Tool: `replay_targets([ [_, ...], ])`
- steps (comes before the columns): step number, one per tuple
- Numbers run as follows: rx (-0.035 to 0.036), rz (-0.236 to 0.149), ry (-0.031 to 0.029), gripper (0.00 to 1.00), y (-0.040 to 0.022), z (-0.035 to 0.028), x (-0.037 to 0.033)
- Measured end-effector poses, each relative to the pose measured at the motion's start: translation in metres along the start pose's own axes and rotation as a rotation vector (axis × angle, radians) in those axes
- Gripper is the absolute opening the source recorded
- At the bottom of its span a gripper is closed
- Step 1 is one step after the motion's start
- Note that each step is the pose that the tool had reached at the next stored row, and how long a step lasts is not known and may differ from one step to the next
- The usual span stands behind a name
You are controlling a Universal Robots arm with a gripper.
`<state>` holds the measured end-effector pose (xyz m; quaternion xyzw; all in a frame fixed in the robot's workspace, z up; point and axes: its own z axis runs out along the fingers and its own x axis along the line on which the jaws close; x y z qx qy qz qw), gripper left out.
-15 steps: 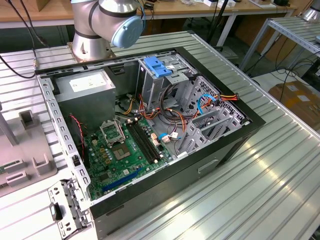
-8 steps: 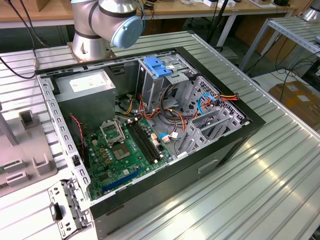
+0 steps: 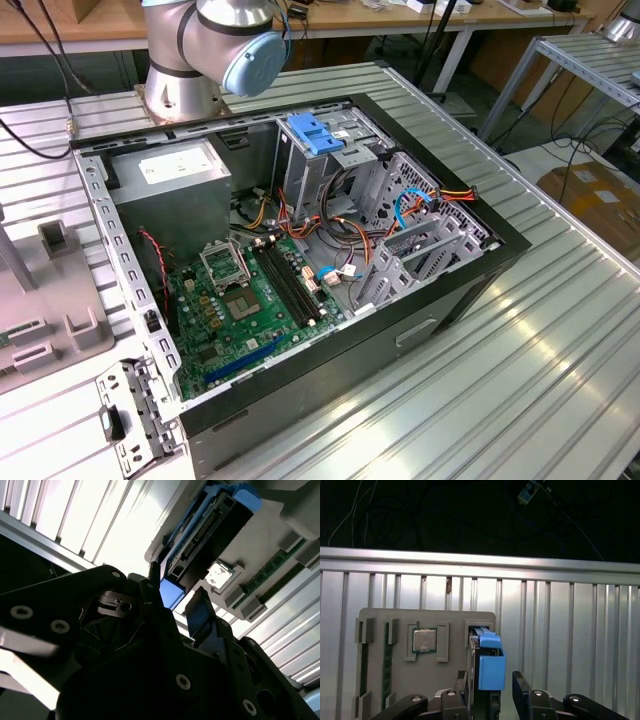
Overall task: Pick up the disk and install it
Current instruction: 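Pick up the disk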
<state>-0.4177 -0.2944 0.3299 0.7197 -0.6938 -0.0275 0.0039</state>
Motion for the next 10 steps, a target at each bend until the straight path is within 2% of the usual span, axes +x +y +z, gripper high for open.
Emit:
replay_targets([
  [10, -0.0001, -0.003, 0.0001, 0.48, -0.0003, 0.0077, 0.0003],
])
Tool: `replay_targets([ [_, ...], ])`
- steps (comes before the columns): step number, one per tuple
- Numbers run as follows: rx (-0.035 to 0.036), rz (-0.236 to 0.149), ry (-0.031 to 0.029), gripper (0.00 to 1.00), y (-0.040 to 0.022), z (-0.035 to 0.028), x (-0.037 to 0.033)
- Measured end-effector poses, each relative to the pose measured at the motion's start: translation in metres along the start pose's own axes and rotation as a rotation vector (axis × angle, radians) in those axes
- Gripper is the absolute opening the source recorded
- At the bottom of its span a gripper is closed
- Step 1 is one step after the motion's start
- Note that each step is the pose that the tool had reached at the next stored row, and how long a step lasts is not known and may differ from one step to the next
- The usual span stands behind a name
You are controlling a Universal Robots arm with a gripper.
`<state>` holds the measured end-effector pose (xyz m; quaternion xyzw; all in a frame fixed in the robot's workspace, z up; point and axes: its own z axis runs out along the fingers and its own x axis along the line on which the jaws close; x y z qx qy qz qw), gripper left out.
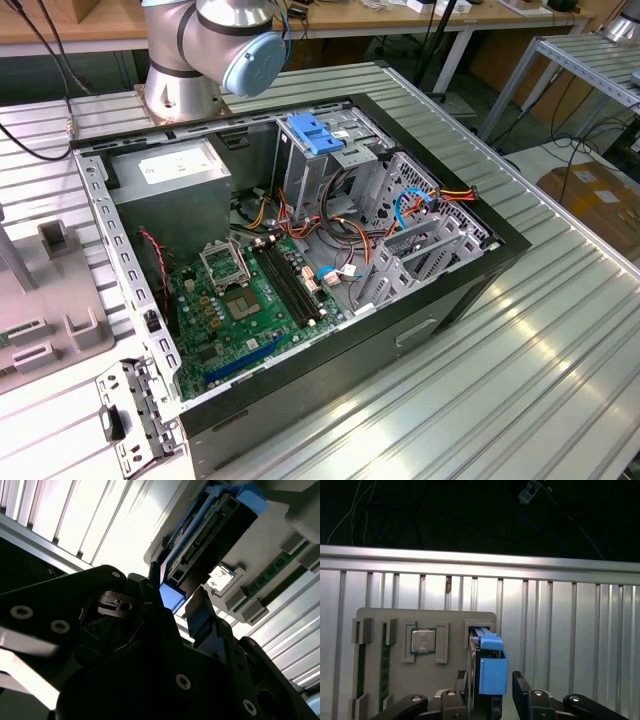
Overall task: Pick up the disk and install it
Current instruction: 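Pick up the disk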
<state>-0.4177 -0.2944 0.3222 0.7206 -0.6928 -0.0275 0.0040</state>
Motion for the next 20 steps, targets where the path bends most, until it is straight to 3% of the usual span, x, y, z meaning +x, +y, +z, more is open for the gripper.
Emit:
replay_targets([
  [5, 0.0, 0.0, 0.0, 0.48, -0.0002, 0.0039, 0.0001],
  [8, -0.0001, -0.001, 0.0, 0.48, -0.0006, 0.0128, 0.0004],
  [20, 0.0, -0.001, 0.0, 0.48, -0.0011, 0.025, 0.0009],
])
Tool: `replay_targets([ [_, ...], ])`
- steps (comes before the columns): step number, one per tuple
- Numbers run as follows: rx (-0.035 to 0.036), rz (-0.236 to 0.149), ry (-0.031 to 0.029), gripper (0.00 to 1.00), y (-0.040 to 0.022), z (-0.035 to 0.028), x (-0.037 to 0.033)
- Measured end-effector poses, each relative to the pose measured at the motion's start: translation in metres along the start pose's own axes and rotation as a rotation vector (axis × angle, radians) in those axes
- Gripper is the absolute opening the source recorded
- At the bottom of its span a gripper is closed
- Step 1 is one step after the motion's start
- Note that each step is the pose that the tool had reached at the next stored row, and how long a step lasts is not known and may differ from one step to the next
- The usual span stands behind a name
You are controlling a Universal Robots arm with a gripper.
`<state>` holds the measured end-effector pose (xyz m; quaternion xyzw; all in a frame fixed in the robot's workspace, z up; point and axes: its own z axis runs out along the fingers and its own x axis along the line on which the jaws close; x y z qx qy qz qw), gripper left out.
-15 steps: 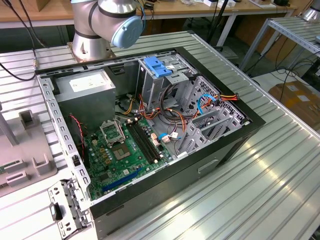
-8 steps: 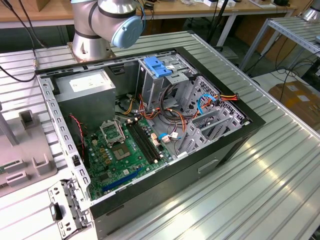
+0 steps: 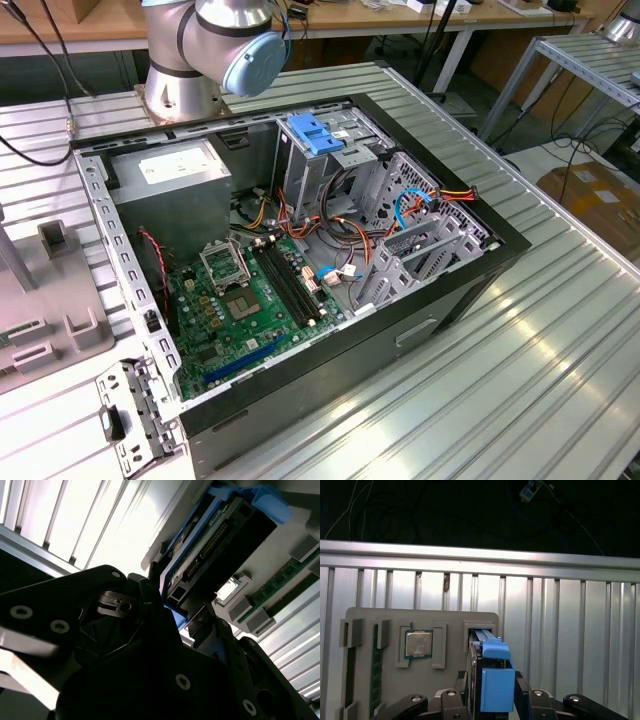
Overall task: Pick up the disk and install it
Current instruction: 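Pick up the disk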
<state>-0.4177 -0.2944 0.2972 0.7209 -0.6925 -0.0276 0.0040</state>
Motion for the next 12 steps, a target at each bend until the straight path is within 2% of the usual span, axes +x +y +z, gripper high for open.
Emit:
replay_targets([
  [12, 0.0001, 0.0, 0.0, 0.48, -0.0005, 0.0103, 0.0004],
])
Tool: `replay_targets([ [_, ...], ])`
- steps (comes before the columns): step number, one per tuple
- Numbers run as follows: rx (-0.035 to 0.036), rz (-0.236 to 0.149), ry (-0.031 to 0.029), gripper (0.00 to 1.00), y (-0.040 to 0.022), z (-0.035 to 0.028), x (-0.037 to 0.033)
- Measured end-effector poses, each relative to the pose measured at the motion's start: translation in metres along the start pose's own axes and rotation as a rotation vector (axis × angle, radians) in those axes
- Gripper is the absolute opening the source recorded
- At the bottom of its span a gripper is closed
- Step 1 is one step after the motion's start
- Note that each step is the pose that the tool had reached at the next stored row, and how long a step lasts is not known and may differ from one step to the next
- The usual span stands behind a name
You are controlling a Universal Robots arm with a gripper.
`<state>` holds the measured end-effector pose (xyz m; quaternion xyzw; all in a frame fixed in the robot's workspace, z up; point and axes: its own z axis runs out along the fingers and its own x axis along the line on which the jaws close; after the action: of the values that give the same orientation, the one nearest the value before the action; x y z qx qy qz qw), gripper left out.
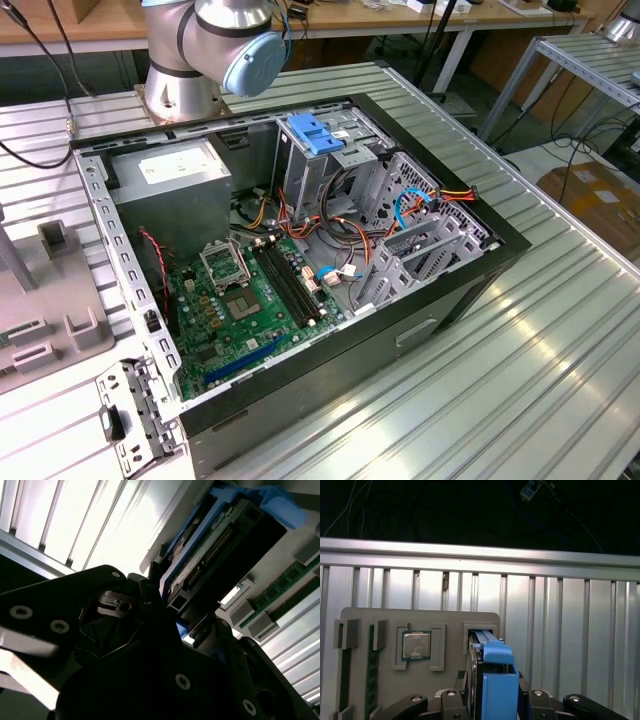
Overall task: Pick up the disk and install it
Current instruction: 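Pick up the disk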
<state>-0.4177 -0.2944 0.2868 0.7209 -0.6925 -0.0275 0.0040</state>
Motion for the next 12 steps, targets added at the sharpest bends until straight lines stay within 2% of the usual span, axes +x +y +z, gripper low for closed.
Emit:
replay_targets([
  [8, -0.0002, -0.001, 0.0, 0.48, -0.0002, 0.0052, 0.0002],
  [12, -0.0007, -0.014, 0.0006, 0.48, -0.0003, 0.0067, 0.0002],
])
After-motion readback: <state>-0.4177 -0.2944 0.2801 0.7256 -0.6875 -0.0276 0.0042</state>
